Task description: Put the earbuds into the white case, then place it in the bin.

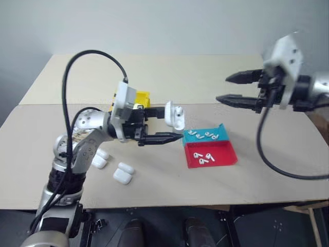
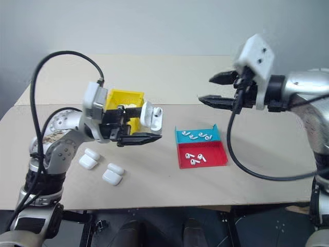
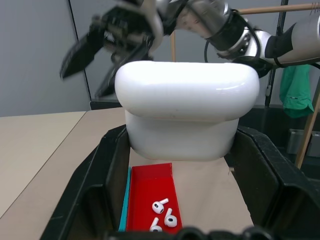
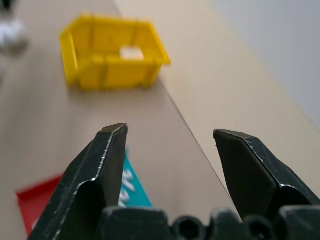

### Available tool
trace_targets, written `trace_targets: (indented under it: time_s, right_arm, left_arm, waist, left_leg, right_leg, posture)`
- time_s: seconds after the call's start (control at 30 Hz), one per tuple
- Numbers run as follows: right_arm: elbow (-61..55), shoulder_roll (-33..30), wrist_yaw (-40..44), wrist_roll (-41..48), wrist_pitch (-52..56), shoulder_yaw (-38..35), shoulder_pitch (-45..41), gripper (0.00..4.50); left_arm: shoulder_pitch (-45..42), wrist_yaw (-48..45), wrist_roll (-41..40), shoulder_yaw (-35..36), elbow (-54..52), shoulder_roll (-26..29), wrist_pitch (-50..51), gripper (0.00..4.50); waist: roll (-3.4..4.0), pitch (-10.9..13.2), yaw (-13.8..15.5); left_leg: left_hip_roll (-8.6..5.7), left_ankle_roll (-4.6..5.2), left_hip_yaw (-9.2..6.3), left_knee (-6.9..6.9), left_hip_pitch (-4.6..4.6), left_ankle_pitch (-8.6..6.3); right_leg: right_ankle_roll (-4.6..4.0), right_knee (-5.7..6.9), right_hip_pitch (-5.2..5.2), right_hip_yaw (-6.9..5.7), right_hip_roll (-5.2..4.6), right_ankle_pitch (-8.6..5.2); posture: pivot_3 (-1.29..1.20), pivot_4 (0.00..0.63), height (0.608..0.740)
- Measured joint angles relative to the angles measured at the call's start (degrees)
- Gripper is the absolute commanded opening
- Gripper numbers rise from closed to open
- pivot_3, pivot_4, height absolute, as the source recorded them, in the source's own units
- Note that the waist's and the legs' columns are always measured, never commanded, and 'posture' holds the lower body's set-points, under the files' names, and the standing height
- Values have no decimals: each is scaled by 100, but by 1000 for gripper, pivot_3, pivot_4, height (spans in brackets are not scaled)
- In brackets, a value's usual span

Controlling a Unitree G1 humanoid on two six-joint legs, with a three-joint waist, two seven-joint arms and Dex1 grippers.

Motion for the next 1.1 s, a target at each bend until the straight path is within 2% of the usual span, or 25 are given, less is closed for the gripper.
trace_targets:
  time_s: [0.07, 0.13, 0.37, 0.5, 0.67, 1.1]
  right_arm:
    - [741, 223, 612, -686, -692, 605, -397, 1733]
    - [1554, 589, 1152, -1264, -1383, 1084, -780, 1733]
    - [3585, 1516, 2098, -2461, -3158, 1759, -1485, 1733]
    - [4699, 1926, 2095, -3230, -4184, 2071, -1702, 1733]
    - [5633, 2230, 2047, -3766, -4887, 2101, -1874, 1733]
    - [6575, 2686, 1488, -4490, -5416, 2039, -1979, 1733]
  left_arm:
    - [57, 15, 1, 11, -4, -4, -7, 2773]
    - [90, 57, 3, 44, -9, -10, -10, 2773]
    - [132, 204, 0, 172, -52, 43, -10, 2773]
    - [211, 259, -6, 228, -143, 103, -9, 2773]
    - [384, 358, -11, 298, -305, 201, -7, 2773]
    - [575, 648, -127, 343, -593, 255, -4, 2773]
  waist:
    - [1, 1, -9]
    - [2, 2, -9]
    - [4, 3, 39]
    - [4, 4, 40]
    - [7, 5, 26]
    - [8, 5, -14]
  left_leg:
    - [0, 0, 1, -3, -2, 0]
    - [0, -2, 2, -5, -8, 1]
    - [1, -8, 2, -6, -9, 5]
    - [1, -20, 2, -7, -6, 12]
    - [1, -35, 2, -13, -4, 20]
    - [2, -38, 1, -16, -2, 22]
  right_leg:
    - [0, -2, -5, 1, 0, 0]
    - [0, -4, -9, -1, -1, 0]
    - [0, 4, -8, -6, -2, 0]
    - [0, 7, -9, -7, -2, 0]
    - [0, 12, -10, -7, -1, 1]
    - [-1, 17, -8, -7, -1, 1]
  posture:
    - [0, 150, 740]
    - [0, 150, 740]
    - [0, 150, 740]
    - [0, 150, 740]
    - [0, 150, 740]
    - [0, 150, 740]
